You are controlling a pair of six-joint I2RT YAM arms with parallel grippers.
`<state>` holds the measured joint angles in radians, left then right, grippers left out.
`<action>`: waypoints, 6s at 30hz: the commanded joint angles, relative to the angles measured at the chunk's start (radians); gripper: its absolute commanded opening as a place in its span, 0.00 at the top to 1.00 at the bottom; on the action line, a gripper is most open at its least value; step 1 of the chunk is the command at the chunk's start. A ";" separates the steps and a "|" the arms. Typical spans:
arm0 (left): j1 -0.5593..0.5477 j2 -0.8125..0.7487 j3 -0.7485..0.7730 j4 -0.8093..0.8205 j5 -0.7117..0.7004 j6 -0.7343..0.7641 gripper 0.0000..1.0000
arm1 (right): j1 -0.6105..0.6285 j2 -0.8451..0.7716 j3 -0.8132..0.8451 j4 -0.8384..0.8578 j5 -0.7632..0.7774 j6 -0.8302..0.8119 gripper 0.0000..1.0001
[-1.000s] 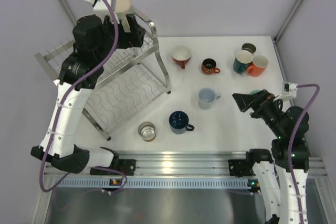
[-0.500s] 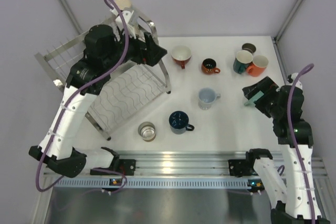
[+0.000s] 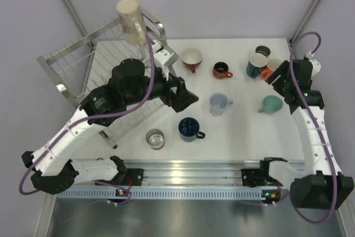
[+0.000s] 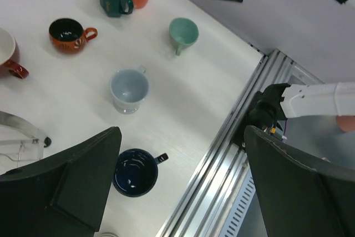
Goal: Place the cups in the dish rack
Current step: Grab a cup with the right arm, then pass the cup from the right arm to the left
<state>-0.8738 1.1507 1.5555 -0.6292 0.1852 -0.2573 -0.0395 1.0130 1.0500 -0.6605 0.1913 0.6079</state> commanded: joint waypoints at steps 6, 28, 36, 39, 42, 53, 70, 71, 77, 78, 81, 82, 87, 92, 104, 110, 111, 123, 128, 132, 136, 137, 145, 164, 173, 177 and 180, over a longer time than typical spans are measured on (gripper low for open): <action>-0.019 -0.126 -0.133 0.034 -0.174 -0.005 0.02 | -0.171 0.248 0.142 0.192 0.039 -0.020 0.39; -0.019 -0.359 -0.357 0.123 -0.151 -0.115 0.02 | -0.264 0.823 0.487 0.234 -0.098 0.026 0.49; -0.019 -0.355 -0.364 0.123 -0.156 -0.137 0.02 | -0.263 0.910 0.487 0.256 -0.151 0.021 0.49; -0.019 -0.355 -0.364 0.126 -0.150 -0.143 0.02 | -0.263 0.932 0.482 0.262 -0.159 0.018 0.51; -0.019 -0.352 -0.367 0.126 -0.148 -0.148 0.02 | -0.261 0.949 0.478 0.263 -0.156 0.010 0.53; -0.019 -0.344 -0.371 0.132 -0.142 -0.160 0.02 | -0.261 0.954 0.435 0.286 -0.147 -0.017 0.68; -0.019 -0.362 -0.382 0.163 -0.101 -0.181 0.04 | -0.260 0.641 0.395 0.257 -0.012 -0.076 1.00; -0.019 -0.362 -0.380 0.166 -0.090 -0.183 0.04 | -0.261 0.621 0.395 0.246 -0.013 -0.074 1.00; -0.019 -0.358 -0.371 0.175 -0.079 -0.191 0.04 | -0.261 0.408 0.346 0.269 -0.123 -0.094 1.00; -0.019 -0.356 -0.371 0.175 -0.069 -0.192 0.04 | -0.263 0.377 0.329 0.313 -0.153 -0.117 1.00; -0.019 -0.347 -0.376 0.189 -0.050 -0.204 0.04 | -0.263 0.242 0.223 0.439 -0.275 -0.090 1.00; -0.019 -0.344 -0.377 0.198 -0.040 -0.206 0.04 | -0.261 0.211 0.176 0.475 -0.312 -0.076 1.00; -0.019 -0.299 -0.362 0.226 0.019 -0.221 0.05 | -0.251 0.069 0.065 0.579 -0.536 0.013 1.00; -0.019 -0.276 -0.374 0.305 0.091 -0.247 0.05 | -0.241 -0.060 -0.051 0.769 -0.746 0.127 1.00; -0.019 -0.157 -0.397 0.559 0.278 -0.381 0.06 | -0.119 -0.338 -0.334 1.222 -0.880 0.474 1.00; -0.021 -0.077 -0.390 0.677 0.330 -0.439 0.09 | 0.030 -0.372 -0.409 1.433 -0.857 0.604 1.00; -0.021 -0.066 -0.391 0.712 0.347 -0.448 0.09 | 0.048 -0.372 -0.416 1.479 -0.854 0.619 1.00; -0.100 0.075 -0.364 0.914 0.373 -0.497 0.10 | 0.237 -0.413 -0.484 1.572 -0.742 0.616 1.00; -0.152 0.148 -0.336 0.988 0.362 -0.536 0.15 | 0.247 -0.424 -0.502 1.564 -0.716 0.599 1.00; -0.186 0.179 -0.330 1.048 0.327 -0.550 0.21 | 0.253 -0.441 -0.528 1.569 -0.699 0.590 1.00; -0.211 0.190 -0.336 1.082 0.280 -0.548 0.28 | 0.257 -0.468 -0.562 1.553 -0.685 0.573 1.00; -0.215 0.187 -0.339 1.091 0.272 -0.551 0.31 | 0.257 -0.475 -0.562 1.543 -0.688 0.566 1.00; -0.218 0.175 -0.368 1.162 0.227 -0.569 0.47 | 0.259 -0.511 -0.587 1.501 -0.684 0.550 1.00; -0.221 0.087 -0.419 1.047 0.114 -0.459 1.00 | 0.263 -0.580 -0.533 1.219 -0.656 0.402 0.52; -0.223 -0.019 -0.318 0.720 -0.099 -0.264 1.00 | 0.263 -0.607 -0.472 1.056 -0.607 0.340 0.15; -0.221 -0.066 -0.256 0.591 -0.219 -0.160 1.00 | 0.263 -0.613 -0.452 1.010 -0.592 0.325 0.01; -0.221 -0.075 -0.193 0.496 -0.312 -0.100 1.00 | 0.263 -0.620 -0.436 0.983 -0.586 0.314 0.01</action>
<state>-1.0939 1.1309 1.2533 -0.1089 0.0170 -0.4709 0.2077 0.4084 0.5549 0.3531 -0.4164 0.9577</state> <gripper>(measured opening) 0.229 0.991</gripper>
